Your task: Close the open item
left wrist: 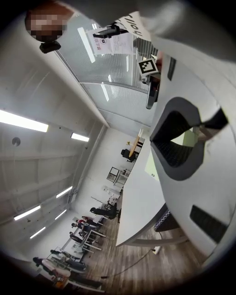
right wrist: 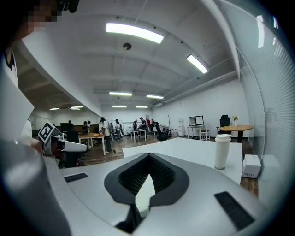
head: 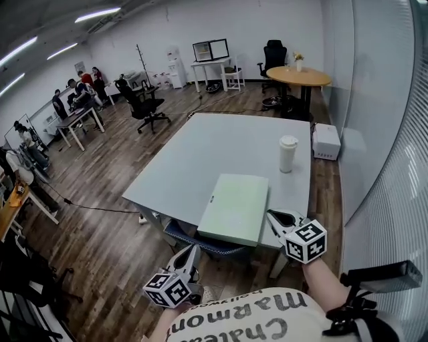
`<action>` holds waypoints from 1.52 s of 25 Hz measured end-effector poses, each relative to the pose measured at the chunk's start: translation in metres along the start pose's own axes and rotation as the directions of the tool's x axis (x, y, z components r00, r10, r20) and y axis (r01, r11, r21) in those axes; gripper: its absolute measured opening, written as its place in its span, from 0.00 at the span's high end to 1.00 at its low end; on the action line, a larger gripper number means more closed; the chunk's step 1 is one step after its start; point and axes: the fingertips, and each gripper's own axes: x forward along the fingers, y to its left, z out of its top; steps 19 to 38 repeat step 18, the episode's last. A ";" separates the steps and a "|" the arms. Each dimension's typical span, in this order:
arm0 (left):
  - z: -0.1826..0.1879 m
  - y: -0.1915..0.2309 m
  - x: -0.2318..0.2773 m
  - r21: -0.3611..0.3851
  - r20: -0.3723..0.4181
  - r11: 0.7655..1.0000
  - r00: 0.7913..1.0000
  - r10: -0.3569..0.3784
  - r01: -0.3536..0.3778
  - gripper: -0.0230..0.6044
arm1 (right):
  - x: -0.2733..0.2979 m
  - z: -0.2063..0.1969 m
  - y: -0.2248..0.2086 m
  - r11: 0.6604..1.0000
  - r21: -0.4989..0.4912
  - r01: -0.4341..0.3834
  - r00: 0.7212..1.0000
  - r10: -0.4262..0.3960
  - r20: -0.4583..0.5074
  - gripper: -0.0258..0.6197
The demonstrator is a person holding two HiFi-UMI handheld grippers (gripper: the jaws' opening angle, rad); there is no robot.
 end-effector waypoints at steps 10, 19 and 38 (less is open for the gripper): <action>-0.036 -0.028 -0.011 -0.035 -0.030 0.999 1.000 0.009 -0.010 0.97 | -0.040 -0.032 -0.010 1.000 0.014 0.023 0.997 -0.022 -0.075 0.96; -0.037 -0.033 -0.004 -0.041 -0.057 0.999 0.998 0.021 -0.023 0.97 | -0.039 -0.035 -0.015 1.000 0.022 -0.001 0.995 0.004 -0.103 0.96; -0.037 -0.033 -0.004 -0.041 -0.057 0.999 0.998 0.021 -0.023 0.97 | -0.039 -0.035 -0.015 1.000 0.022 -0.001 0.995 0.004 -0.103 0.96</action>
